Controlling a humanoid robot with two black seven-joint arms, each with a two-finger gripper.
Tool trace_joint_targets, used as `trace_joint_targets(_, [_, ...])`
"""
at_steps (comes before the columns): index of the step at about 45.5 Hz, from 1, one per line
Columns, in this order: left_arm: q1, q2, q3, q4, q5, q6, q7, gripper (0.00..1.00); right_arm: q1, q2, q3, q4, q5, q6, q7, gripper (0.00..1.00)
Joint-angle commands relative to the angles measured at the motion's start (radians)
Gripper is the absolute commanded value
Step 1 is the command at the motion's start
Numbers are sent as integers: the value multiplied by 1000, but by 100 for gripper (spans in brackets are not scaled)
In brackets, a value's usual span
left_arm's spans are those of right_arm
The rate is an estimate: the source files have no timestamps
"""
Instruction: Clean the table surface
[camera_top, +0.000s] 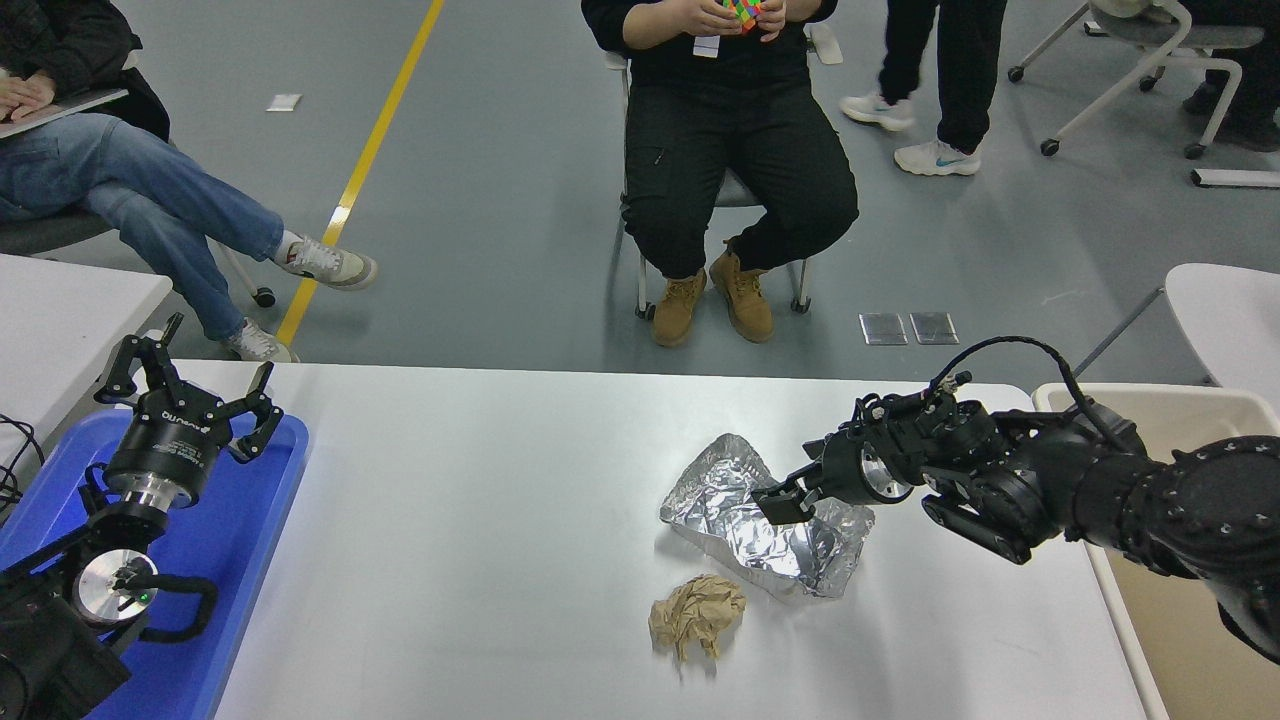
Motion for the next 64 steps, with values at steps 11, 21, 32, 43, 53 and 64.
trace_joint_targets(11, [0,0,0,0,0,0,0,100,-43,24,-38,-78,0,-25,5,69])
trace_joint_targets(21, [0,0,0,0,0,0,0,100,-44,24,-38,-81,0,-27,7,68])
trace_joint_targets(32, [0,0,0,0,0,0,0,100,-52,24,-38,-81,0,-27,7,67])
trace_joint_targets(43, [0,0,0,0,0,0,0,100,-58,33,-39,-103,0,-27,8,50])
trace_joint_targets(53, [0,0,0,0,0,0,0,100,-58,32,-39,-108,0,-28,11,35])
trace_joint_targets(64, [0,0,0,0,0,0,0,100,-58,32,-38,-108,2,-31,13,24])
